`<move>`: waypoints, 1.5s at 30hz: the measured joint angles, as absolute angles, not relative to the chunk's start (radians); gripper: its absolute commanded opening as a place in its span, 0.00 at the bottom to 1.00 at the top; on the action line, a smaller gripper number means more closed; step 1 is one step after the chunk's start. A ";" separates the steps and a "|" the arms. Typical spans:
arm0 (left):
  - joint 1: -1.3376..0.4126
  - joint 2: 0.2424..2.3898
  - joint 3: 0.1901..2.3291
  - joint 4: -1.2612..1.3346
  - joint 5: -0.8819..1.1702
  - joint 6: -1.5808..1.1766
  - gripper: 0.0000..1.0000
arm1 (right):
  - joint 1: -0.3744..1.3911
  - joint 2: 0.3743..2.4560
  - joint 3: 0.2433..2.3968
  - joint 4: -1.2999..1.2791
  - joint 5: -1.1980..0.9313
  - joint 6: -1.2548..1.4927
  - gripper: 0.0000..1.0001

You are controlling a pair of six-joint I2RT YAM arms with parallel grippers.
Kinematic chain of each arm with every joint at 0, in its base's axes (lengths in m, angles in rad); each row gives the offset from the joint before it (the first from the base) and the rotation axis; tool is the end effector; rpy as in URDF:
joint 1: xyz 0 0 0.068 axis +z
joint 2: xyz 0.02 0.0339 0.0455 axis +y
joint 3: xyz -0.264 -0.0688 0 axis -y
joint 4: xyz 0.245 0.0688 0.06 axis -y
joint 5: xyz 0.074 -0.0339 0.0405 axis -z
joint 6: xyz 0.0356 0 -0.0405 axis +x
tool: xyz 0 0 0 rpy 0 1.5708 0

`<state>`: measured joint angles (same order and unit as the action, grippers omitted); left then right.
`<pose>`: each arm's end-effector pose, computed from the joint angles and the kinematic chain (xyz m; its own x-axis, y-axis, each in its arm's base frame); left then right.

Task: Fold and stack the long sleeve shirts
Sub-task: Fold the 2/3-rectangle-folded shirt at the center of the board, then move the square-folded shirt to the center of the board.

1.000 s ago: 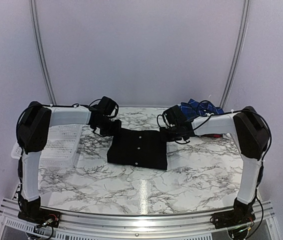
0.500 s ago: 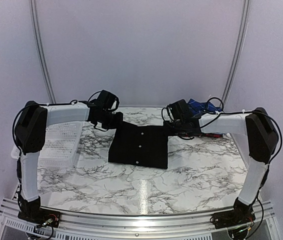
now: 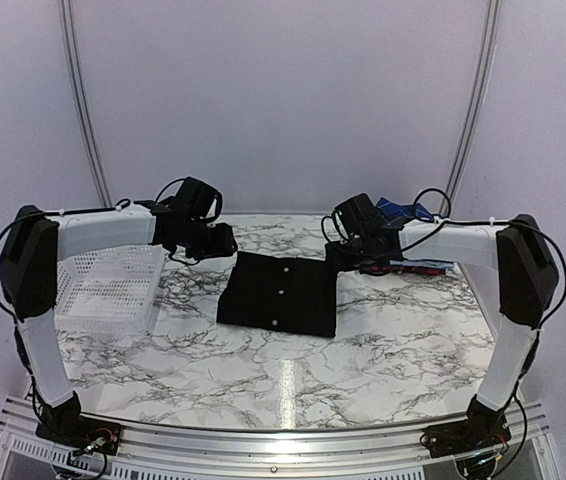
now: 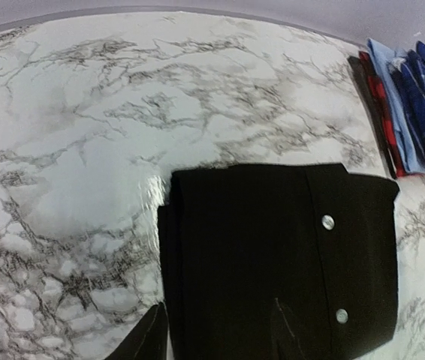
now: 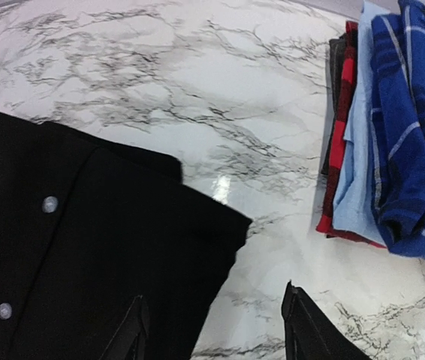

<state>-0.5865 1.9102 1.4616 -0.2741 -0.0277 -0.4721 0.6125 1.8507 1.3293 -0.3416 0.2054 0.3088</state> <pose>0.3644 -0.2410 0.2378 -0.7343 -0.0578 -0.6763 0.2268 0.9182 -0.3248 0.3364 0.2275 0.2145 -0.7303 -0.1495 -0.6665 -0.2439 0.9685 0.0500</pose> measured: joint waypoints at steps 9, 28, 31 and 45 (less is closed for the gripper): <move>-0.733 1.784 1.216 -0.216 0.025 -0.542 0.10 | 0.871 1.850 1.393 -0.344 0.197 0.325 0.50; -0.830 1.749 0.919 -0.083 0.008 -0.665 0.08 | 0.939 2.027 1.303 -0.262 0.192 0.350 0.68; -0.885 1.655 0.853 -0.114 -0.001 -0.698 0.12 | 0.999 1.964 1.224 -0.267 0.194 0.378 0.71; -0.920 1.573 1.096 -0.260 -0.068 -0.705 0.12 | 0.928 1.782 1.223 -0.332 0.184 0.411 0.41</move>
<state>-0.9195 1.5734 1.0958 -0.2600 -0.0677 -0.7048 0.9279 1.7817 1.2228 -0.3317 0.1844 0.4107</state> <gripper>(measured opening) 0.152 0.537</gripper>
